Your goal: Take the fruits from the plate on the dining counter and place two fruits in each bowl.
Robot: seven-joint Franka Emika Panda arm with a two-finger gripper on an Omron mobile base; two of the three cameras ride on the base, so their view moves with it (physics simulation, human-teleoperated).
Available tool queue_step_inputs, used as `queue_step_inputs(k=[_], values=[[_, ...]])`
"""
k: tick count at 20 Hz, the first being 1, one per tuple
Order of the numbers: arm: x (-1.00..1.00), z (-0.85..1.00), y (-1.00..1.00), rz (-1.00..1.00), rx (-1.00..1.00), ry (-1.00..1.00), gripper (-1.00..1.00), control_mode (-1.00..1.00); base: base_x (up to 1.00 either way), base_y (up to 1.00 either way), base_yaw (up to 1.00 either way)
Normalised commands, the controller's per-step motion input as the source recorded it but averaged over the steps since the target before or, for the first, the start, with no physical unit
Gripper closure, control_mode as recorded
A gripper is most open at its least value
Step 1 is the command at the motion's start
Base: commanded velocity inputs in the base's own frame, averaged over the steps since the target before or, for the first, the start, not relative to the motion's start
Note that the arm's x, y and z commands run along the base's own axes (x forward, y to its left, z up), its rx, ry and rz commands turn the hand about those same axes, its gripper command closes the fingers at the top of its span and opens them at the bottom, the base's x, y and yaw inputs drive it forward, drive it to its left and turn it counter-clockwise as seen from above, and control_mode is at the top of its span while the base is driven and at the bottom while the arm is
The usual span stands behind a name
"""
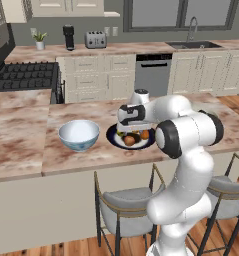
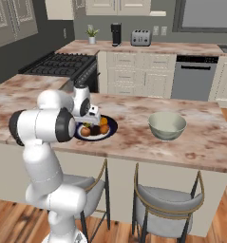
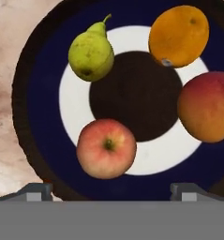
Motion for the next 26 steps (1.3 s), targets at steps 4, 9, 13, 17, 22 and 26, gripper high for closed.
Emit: queue_step_inputs(k=[4, 9, 13, 17, 22, 26], values=[[0.0, -0.31, 0.06, 0.0, 0.0, 0.13, -1.0, -1.0, 0.0, 0.0, 0.0], [0.1, -0.31, 0.04, 0.0, 0.0, 0.08, -1.0, -1.0, 0.0, 0.0, 0.0], [0.15, -0.19, 0.0, 0.0, 0.0, 0.01, -1.0, -1.0, 0.0, 0.0, 0.0], [0.17, -0.2, 0.0, 0.0, 0.0, 0.02, -1.0, -1.0, 0.0, 0.0, 0.0], [0.03, -0.25, 0.02, 0.0, 0.0, 0.08, 1.0, -1.0, 0.0, 0.0, 0.0], [0.0, -0.05, 0.01, 0.0, 0.0, 0.03, 1.0, -1.0, 0.0, 0.0, 0.0]])
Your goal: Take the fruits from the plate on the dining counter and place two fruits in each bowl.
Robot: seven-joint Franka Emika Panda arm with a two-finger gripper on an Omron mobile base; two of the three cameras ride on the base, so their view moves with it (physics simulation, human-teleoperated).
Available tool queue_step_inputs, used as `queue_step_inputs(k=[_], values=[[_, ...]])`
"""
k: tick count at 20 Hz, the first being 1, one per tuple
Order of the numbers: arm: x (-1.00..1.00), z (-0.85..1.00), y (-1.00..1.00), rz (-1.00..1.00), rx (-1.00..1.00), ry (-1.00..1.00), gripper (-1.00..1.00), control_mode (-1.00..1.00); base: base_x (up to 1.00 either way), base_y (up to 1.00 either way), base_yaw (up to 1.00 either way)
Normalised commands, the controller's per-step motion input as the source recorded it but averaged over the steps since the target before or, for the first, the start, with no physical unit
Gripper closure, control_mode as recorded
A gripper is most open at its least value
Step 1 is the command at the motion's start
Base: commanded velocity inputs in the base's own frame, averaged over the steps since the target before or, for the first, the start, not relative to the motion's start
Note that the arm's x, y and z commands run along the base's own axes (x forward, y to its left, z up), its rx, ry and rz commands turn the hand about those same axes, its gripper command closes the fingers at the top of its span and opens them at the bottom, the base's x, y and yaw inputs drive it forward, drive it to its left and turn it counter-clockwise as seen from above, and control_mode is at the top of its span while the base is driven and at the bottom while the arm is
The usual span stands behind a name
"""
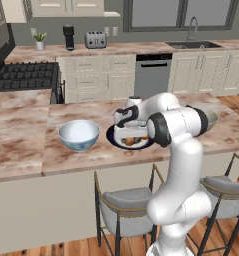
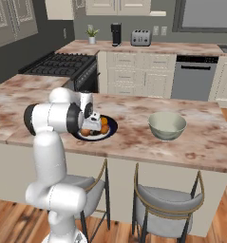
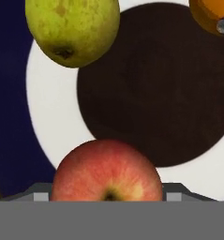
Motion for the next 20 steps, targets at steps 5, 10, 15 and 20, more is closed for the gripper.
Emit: queue_step_inputs(k=[5, 10, 15, 20], values=[[-0.04, 0.18, 0.03, 0.0, 0.0, -0.05, 1.0, -1.0, 0.0, 0.0, 0.0], [-0.23, 0.81, 0.39, -0.02, 0.0, -0.1, 1.0, -1.0, 0.0, 0.0, 0.0], [-0.6, 0.71, 0.59, 0.0, -0.05, -0.06, 1.0, -1.0, 0.0, 0.0, 0.0], [-0.15, 0.58, 0.55, 0.0, 0.0, -0.16, 1.0, -1.0, 0.0, 0.0, 0.0]])
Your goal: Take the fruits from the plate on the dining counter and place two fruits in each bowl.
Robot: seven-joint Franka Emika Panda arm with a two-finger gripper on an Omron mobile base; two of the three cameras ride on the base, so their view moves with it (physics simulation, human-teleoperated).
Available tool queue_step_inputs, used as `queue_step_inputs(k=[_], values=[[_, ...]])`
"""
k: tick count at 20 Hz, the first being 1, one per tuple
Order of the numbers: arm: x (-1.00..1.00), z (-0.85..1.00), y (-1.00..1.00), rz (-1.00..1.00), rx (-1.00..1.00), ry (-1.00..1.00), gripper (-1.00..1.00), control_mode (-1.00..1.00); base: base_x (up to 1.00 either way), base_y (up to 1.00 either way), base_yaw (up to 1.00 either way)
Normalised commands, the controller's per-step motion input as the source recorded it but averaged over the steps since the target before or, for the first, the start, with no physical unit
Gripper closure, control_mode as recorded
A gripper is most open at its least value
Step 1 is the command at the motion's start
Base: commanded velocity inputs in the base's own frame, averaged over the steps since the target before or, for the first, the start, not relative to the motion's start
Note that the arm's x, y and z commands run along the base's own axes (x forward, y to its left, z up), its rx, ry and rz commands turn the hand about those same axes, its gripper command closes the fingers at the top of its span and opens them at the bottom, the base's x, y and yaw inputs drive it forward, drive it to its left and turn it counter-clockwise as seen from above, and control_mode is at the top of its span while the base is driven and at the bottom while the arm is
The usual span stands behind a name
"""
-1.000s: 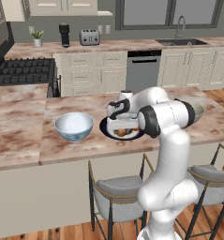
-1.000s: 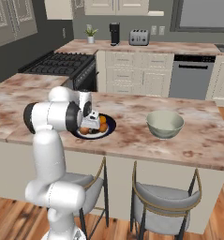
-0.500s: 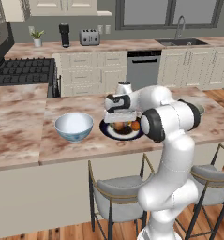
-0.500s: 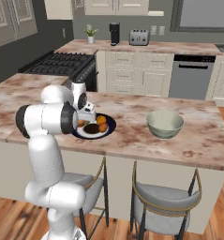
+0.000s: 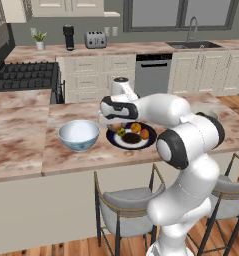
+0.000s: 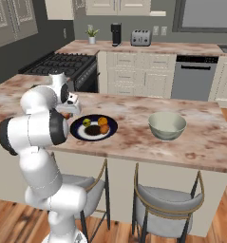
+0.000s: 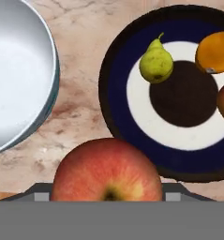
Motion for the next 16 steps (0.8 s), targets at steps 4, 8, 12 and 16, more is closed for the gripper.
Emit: queue_step_inputs(k=[4, 8, 12, 16], values=[[0.11, 0.28, 0.57, 0.03, 0.02, -0.18, 1.0, -1.0, 0.0, 0.0, 0.0], [0.13, 0.0, 0.63, 0.07, 0.06, -0.12, 1.0, -1.0, 0.0, 0.0, 0.0], [0.02, 0.0, 0.67, 0.11, 0.02, 0.08, 1.0, -1.0, 0.0, 0.0, 0.0], [0.06, -0.03, 0.67, 0.13, 0.0, 0.12, 1.0, -1.0, 0.0, 0.0, 0.0]])
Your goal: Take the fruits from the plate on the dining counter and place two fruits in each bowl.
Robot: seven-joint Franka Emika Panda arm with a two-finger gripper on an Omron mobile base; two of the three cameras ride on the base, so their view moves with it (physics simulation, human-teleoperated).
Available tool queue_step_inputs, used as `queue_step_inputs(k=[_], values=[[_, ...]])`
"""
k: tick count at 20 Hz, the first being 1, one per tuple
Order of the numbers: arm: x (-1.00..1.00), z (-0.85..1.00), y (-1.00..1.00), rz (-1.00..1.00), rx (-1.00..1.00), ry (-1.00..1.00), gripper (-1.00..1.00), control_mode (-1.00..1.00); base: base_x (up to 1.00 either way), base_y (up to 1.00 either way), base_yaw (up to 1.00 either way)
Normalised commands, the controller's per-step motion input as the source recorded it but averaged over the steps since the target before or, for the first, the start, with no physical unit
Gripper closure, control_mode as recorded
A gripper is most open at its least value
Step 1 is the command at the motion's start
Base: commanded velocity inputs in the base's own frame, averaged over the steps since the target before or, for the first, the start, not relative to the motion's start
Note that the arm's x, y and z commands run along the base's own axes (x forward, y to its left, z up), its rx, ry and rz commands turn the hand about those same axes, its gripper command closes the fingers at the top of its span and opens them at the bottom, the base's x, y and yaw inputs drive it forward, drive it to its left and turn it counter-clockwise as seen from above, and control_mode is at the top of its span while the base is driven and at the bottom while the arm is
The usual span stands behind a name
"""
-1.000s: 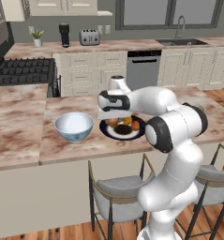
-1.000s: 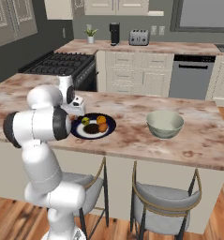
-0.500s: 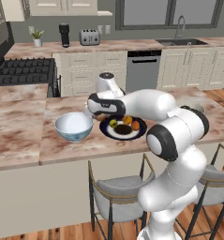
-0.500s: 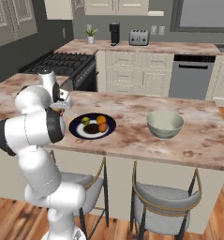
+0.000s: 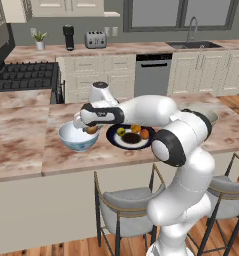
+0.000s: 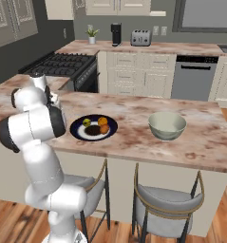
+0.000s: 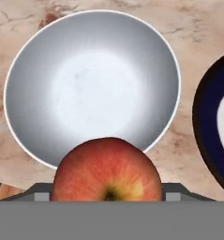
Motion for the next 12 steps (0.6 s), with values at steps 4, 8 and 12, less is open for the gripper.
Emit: queue_step_inputs(k=[4, 8, 12], values=[[0.28, -0.07, 0.41, 0.06, 0.0, 0.02, 1.0, -1.0, 0.0, 0.0, 0.0], [0.27, -0.26, 0.11, 0.0, -0.02, 0.06, 1.0, -1.0, 0.0, 0.0, 0.0], [0.22, -0.42, 0.3, 0.0, -0.05, 0.13, 1.0, -1.0, 0.0, 0.0, 0.0]])
